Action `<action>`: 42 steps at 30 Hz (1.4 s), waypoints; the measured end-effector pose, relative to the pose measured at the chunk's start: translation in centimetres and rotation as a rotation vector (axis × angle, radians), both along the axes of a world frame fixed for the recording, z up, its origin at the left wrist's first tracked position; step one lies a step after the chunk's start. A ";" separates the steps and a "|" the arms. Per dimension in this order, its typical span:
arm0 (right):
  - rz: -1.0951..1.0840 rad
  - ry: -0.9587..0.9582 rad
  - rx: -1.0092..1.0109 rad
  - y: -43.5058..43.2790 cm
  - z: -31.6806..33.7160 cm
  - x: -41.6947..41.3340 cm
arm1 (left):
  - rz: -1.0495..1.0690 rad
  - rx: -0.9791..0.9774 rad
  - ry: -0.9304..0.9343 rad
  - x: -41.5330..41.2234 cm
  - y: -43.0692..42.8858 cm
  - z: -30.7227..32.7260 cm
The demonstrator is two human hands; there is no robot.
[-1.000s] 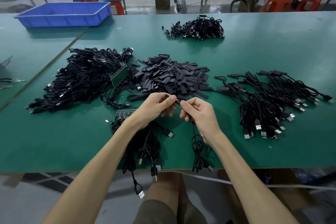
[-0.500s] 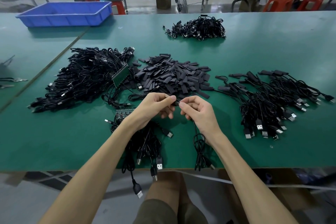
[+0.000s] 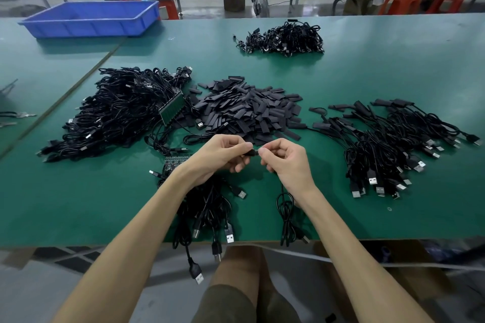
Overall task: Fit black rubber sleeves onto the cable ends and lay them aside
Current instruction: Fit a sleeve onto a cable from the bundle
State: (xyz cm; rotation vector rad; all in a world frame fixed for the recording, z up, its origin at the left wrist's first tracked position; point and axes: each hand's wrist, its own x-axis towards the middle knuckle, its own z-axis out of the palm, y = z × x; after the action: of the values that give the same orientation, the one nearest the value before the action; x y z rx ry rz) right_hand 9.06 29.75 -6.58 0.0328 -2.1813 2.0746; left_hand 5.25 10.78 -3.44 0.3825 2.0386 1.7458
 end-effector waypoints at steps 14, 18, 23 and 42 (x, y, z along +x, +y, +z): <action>0.019 0.004 0.039 -0.1 0.1 0.2 | -0.088 0.078 -0.092 -0.2 -0.7 -0.3; 0.048 0.008 0.026 -0.1 0.1 0.3 | -0.089 0.072 -0.083 -0.2 -0.5 -0.3; 0.077 -0.001 -0.047 0.1 0.4 0.4 | -0.072 0.072 -0.074 0.0 -0.5 -0.2; 0.143 -0.021 -0.102 0.3 0.4 0.6 | -0.062 0.172 -0.050 -0.2 -0.8 -0.8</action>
State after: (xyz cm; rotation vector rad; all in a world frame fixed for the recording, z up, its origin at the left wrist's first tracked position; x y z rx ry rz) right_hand 9.65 30.01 -6.13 0.1625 -2.1400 2.2696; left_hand 5.01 9.95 -4.19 0.4458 1.8284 1.8791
